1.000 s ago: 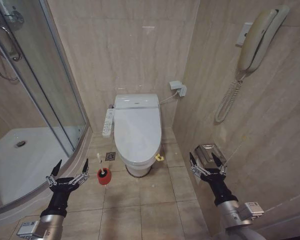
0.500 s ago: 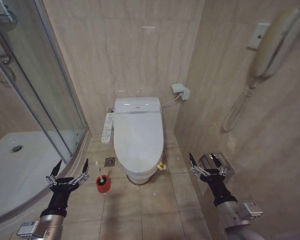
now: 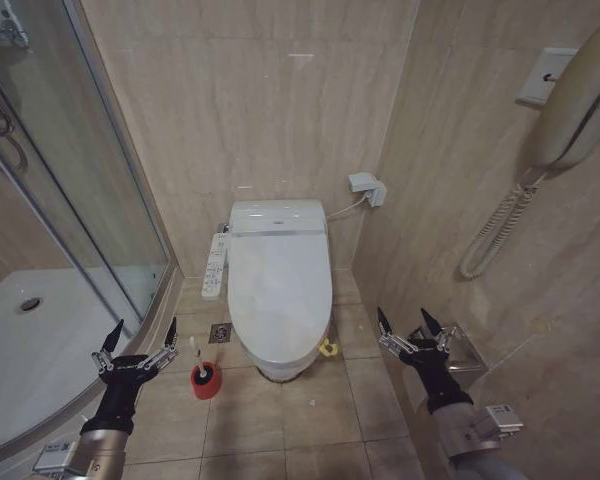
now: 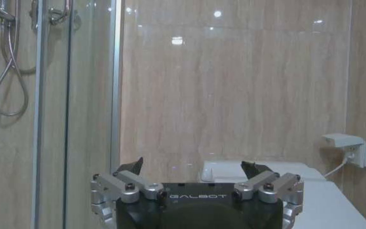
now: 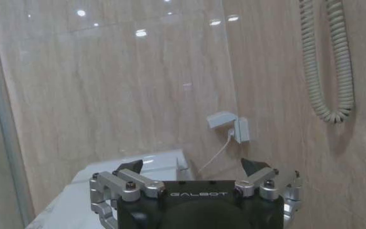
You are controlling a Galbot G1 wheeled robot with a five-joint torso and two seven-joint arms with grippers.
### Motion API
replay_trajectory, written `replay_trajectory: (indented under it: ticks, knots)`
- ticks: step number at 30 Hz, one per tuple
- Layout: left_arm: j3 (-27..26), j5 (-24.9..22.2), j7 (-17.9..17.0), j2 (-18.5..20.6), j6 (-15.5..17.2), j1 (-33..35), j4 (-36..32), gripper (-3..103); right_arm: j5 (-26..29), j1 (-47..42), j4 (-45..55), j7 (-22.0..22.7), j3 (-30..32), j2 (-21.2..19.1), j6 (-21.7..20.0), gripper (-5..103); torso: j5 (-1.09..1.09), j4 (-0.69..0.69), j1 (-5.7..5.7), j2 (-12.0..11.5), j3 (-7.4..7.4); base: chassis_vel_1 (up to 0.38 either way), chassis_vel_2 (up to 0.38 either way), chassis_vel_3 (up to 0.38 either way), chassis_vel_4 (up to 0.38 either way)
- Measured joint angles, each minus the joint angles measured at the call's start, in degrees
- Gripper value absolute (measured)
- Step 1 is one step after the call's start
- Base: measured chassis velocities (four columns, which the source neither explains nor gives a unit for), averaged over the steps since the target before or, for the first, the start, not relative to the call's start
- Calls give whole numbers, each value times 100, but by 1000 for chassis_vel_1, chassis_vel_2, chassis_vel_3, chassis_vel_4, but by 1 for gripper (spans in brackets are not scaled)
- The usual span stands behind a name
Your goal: Open the toilet lid, clean the toilet bowl with a toilet brush, close the toilet lid, and flush.
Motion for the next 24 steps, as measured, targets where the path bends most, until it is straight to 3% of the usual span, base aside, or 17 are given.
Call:
replay_trajectory:
  ticks: [7, 24]
  knots:
    - [0, 0, 0, 0, 0, -4, 0, 100, 11, 62, -39, 166, 21, -26, 118, 100, 0, 1, 10, -3, 4, -95, 79, 83, -85]
    - [0, 0, 0, 0, 0, -2, 0, 100, 5, 33, -57, 11, 61, -20, 128, 100, 0, 0, 3, -1, 2, -6, 7, 6, -6]
